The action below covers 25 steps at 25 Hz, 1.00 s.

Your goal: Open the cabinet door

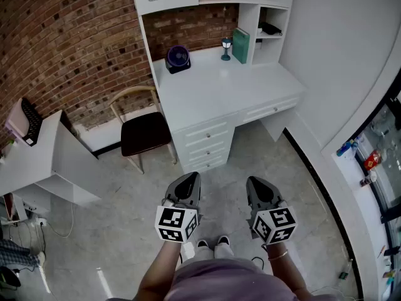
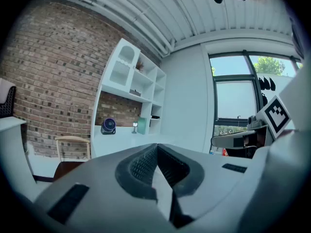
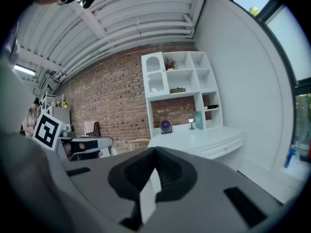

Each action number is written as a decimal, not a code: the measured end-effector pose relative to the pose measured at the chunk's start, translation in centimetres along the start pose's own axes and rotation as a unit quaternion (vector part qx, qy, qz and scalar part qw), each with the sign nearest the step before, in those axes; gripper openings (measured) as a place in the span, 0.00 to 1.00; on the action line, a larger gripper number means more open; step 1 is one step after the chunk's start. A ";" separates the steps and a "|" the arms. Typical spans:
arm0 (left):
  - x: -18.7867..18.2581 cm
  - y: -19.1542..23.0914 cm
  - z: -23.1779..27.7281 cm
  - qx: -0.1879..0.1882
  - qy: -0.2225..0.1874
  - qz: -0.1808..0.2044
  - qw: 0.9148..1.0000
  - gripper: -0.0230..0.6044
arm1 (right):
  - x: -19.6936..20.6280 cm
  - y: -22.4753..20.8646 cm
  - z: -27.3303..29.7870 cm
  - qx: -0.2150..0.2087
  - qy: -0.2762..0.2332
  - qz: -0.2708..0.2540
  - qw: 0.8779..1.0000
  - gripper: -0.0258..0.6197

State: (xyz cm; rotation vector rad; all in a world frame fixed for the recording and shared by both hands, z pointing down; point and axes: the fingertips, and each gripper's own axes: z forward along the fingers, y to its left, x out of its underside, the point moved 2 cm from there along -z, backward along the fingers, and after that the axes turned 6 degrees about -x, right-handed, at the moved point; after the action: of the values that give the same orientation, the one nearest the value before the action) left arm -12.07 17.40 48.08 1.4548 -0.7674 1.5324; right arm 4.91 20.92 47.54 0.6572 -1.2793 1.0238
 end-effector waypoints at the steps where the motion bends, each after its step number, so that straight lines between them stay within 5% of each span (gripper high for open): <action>1: 0.1 -0.1 0.1 0.000 0.000 0.000 1.000 0.03 | 0.1 -0.2 0.0 -0.001 0.000 0.000 1.000 0.04; 19: 0.9 -1.4 2.9 -0.010 0.008 -0.011 1.000 0.04 | 0.2 -4.5 0.7 0.006 -0.004 0.001 1.000 0.05; 25: 0.4 -2.5 5.0 -0.018 0.008 -0.013 1.000 0.16 | -0.6 -6.9 1.1 -0.006 -0.011 0.008 1.000 0.15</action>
State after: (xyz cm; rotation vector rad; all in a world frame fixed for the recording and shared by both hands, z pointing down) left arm -7.57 14.11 48.81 1.4196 -0.7610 1.5010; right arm 10.60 16.84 48.13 0.6523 -1.3116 1.0249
